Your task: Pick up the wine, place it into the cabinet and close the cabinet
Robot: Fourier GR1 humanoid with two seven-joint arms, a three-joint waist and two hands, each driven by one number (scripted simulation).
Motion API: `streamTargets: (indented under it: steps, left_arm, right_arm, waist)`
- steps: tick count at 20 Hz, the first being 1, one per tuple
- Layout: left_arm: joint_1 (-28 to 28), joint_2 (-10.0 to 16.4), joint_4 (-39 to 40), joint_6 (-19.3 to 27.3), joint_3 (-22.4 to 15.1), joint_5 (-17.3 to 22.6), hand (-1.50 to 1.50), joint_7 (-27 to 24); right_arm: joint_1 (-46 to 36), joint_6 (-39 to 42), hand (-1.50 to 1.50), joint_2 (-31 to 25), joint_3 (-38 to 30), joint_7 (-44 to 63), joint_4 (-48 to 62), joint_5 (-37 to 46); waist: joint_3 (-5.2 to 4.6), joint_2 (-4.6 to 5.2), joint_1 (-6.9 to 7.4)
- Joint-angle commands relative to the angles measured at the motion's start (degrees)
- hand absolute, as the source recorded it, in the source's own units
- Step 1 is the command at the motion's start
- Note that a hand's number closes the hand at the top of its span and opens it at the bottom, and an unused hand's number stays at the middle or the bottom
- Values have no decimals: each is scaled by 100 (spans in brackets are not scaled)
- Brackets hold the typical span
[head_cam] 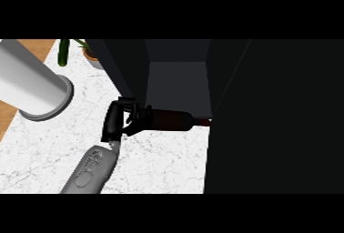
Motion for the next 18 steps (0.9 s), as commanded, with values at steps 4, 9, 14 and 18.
streamTargets:
  steps: [4, 9, 14, 18]
  left_arm:
    - [-941, -335, 319, 292, -498, 213, 150, 428]
    - [-1246, -332, 693, 842, -726, 133, 150, 831]
    - [-1378, -271, 965, 1057, -831, -267, 150, 1118]
    - [-1216, -329, 1240, 1379, -909, -331, 150, 974]
  right_arm:
    - [22, 58, -150, 36, 28, 115, -301, -391]
    - [81, 176, -150, -107, -313, 226, -442, -705]
    - [164, 280, -150, -41, -156, 37, -313, -596]
    - [192, 356, -150, 10, 6, -34, -179, -587]
  waist:
    - [-22, 43, -150]
    - [-17, 72, -306]
    - [-14, 72, -356]
    - [-21, 112, -443]
